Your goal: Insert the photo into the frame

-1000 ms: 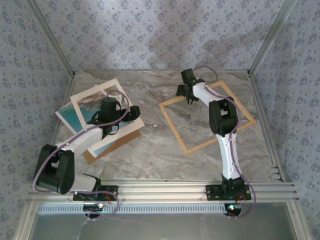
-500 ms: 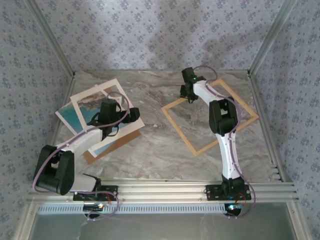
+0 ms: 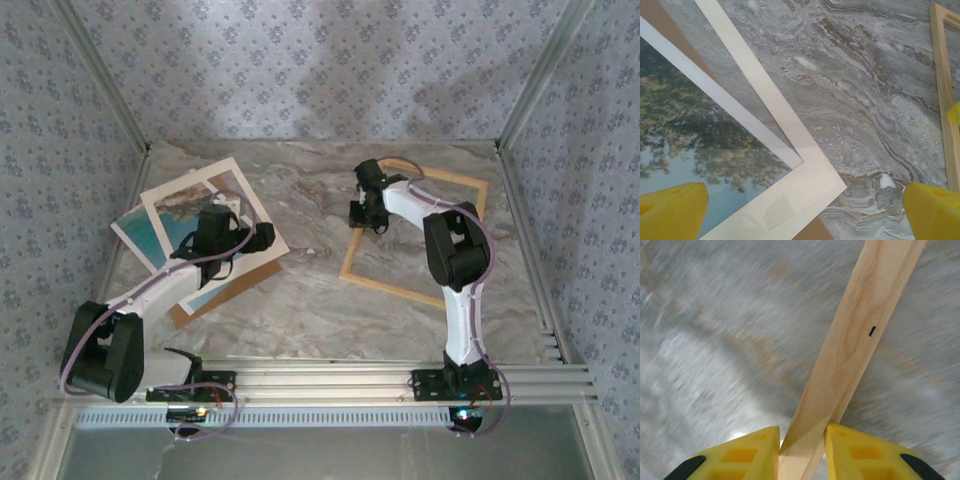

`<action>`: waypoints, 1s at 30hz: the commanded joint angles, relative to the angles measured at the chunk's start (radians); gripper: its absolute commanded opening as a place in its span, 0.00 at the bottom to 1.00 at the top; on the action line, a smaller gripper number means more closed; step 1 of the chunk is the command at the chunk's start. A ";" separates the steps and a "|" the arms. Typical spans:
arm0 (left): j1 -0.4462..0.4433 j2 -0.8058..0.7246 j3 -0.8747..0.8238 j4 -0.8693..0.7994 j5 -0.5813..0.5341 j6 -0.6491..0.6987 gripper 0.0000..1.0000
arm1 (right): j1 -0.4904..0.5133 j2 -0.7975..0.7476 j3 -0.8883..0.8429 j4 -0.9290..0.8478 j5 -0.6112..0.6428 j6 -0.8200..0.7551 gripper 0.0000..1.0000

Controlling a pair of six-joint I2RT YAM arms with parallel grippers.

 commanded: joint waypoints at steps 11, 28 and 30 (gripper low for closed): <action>0.062 0.046 0.021 -0.057 -0.070 -0.052 1.00 | 0.160 -0.050 0.018 -0.080 -0.126 -0.090 0.36; 0.175 0.560 0.516 -0.276 -0.105 0.031 1.00 | 0.141 -0.213 -0.125 0.231 -0.061 -0.113 0.69; 0.175 0.620 0.575 -0.313 -0.053 0.035 1.00 | 0.130 -0.211 -0.127 0.237 -0.064 -0.109 0.69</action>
